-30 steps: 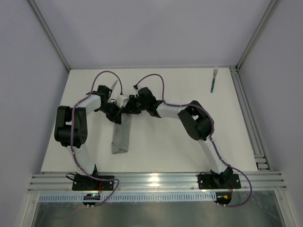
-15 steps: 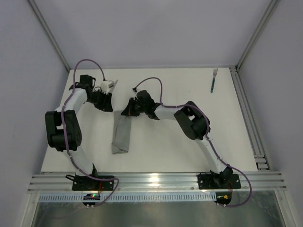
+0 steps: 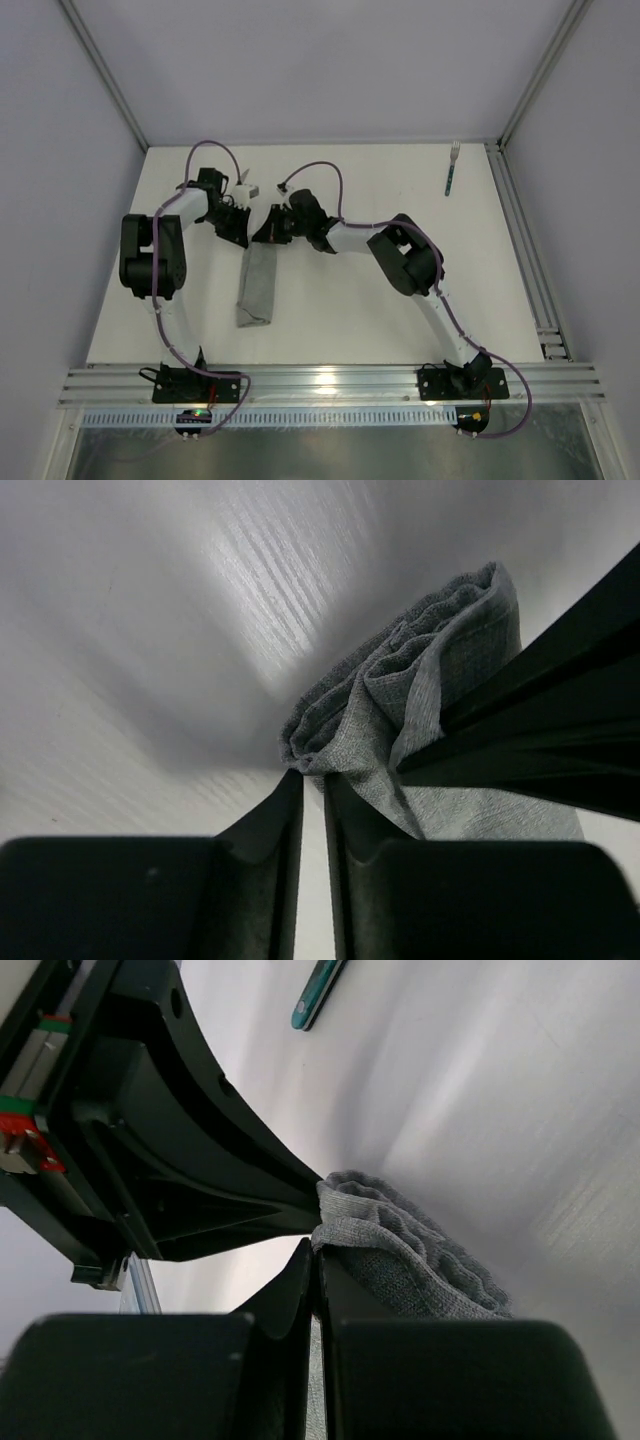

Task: Fold the napkin into a case and place the utensils inside
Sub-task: Smooth out the smaller rectangle-folded napkin at the center of the board.

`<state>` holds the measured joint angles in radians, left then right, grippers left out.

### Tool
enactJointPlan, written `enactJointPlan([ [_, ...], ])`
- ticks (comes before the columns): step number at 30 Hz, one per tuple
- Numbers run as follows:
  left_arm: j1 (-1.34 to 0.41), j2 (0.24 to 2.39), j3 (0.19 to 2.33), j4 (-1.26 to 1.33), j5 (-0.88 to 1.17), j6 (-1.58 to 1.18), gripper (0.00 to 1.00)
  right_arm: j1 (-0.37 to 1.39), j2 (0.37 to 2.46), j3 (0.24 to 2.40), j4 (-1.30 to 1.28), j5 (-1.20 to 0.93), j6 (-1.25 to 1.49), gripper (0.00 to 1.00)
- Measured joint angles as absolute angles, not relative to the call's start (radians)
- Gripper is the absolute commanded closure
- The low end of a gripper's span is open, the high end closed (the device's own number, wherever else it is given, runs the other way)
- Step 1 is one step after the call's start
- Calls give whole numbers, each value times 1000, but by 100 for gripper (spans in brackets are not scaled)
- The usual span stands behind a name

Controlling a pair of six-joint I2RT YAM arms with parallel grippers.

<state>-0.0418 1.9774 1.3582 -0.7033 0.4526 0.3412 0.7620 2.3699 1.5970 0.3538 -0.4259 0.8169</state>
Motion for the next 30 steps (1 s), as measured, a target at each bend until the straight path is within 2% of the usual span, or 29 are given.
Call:
enactJointPlan([
  [6,-51,1977,1358,-667,457,311,100,765,2370,1599,403,-451,839,97],
  [15,-64,1977,1354,-610,484,282,99,766,2401,1612,414,-429,902,97],
  [22,-63,1977,1349,-587,487,268,86,764,2431,1613,399,-383,961,94],
  [27,-49,1973,1349,-581,492,268,67,764,2431,1622,368,-353,976,92],
  [30,-26,1951,1348,-591,505,266,59,764,2431,1628,357,-342,982,92],
])
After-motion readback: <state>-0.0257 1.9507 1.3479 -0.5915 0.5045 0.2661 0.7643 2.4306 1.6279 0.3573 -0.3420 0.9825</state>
